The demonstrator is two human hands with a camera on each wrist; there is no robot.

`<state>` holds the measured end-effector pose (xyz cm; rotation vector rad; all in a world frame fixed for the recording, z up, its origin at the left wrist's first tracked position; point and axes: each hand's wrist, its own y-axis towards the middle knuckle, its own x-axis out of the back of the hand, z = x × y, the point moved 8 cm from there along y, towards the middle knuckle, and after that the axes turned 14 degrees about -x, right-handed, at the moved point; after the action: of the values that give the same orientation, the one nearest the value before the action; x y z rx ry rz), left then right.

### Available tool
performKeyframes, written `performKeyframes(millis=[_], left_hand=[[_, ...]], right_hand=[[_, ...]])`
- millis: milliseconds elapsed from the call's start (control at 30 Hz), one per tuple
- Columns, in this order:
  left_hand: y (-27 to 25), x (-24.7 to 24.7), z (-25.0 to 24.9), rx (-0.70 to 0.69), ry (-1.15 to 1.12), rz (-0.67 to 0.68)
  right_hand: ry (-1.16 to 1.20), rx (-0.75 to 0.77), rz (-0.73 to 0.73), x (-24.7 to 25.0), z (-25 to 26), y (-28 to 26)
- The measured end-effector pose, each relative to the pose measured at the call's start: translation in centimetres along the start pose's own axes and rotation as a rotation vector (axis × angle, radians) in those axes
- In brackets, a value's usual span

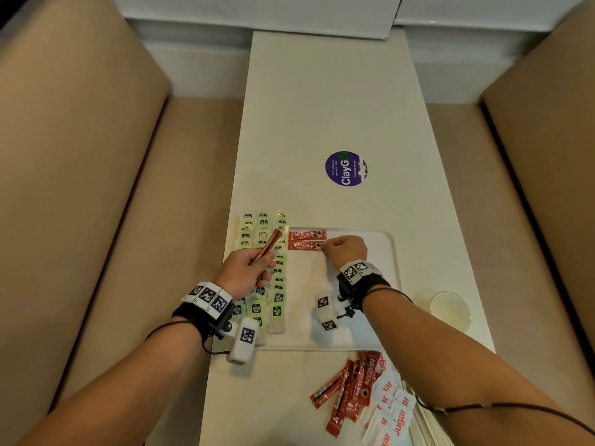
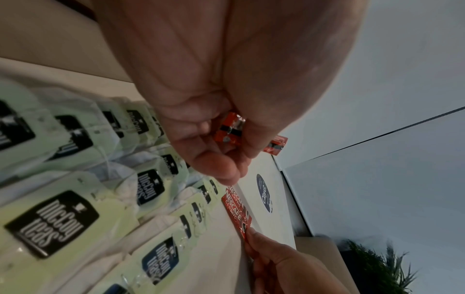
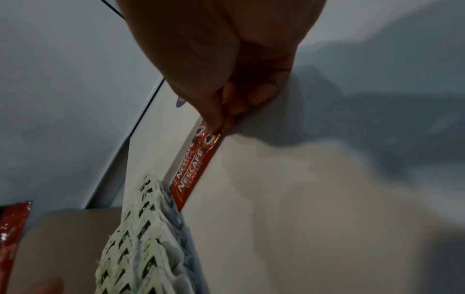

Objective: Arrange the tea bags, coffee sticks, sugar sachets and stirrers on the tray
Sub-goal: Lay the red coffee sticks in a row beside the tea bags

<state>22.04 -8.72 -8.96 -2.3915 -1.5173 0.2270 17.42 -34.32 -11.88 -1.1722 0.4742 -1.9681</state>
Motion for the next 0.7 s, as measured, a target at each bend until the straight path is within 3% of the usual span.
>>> performKeyframes(millis=[700], left_hand=[[-0.51,0.07,-0.07,0.012,-0.007,0.005]], right_hand=[[-0.036,0.003,0.002,-0.18,0.29,0.50]])
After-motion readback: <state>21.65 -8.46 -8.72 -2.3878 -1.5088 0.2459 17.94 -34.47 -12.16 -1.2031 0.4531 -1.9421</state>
